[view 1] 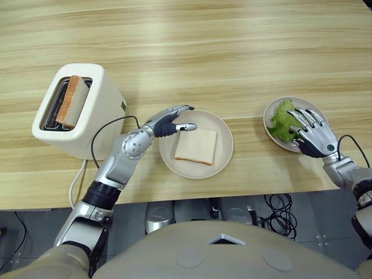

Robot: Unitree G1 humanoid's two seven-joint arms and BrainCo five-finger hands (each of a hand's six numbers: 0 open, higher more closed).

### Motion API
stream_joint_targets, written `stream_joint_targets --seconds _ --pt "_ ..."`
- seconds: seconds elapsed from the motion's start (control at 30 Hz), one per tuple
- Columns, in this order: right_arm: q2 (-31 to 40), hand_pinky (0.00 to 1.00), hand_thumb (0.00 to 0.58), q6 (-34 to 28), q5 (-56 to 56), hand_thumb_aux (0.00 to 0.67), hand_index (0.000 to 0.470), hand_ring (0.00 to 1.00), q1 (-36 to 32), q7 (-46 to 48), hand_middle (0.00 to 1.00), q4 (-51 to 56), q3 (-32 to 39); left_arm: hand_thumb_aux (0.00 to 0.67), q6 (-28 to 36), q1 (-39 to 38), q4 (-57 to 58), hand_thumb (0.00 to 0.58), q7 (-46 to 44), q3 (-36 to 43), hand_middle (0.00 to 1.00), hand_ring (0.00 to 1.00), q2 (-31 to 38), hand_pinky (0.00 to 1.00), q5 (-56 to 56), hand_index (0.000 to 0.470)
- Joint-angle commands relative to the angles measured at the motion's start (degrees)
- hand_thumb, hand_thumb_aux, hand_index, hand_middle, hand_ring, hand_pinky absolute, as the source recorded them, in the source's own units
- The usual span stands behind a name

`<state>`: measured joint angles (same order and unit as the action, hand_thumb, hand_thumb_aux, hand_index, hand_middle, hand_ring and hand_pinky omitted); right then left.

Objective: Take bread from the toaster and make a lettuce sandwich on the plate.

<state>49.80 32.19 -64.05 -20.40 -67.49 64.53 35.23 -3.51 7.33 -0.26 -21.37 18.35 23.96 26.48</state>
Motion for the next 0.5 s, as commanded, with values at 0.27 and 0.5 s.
stream_joint_targets --seconds 0.27,0.5 --pt "3.46 1.00 0.580 5.98 4.98 0.670 0.460 1.00 -3.25 1.06 1.00 -13.35 -3.71 0.000 -0.66 -0.50 -0.34 0.000 1.91 -1.89 0.00 0.00 0.52 0.00 -0.68 0.000" --pt "3.32 1.00 0.580 6.77 6.90 0.670 0.460 1.00 -1.73 9.77 1.00 -35.25 -8.09 0.000 0.93 -1.28 -5.34 0.000 3.58 -11.70 0.00 0.00 1.07 0.00 -7.26 0.000"
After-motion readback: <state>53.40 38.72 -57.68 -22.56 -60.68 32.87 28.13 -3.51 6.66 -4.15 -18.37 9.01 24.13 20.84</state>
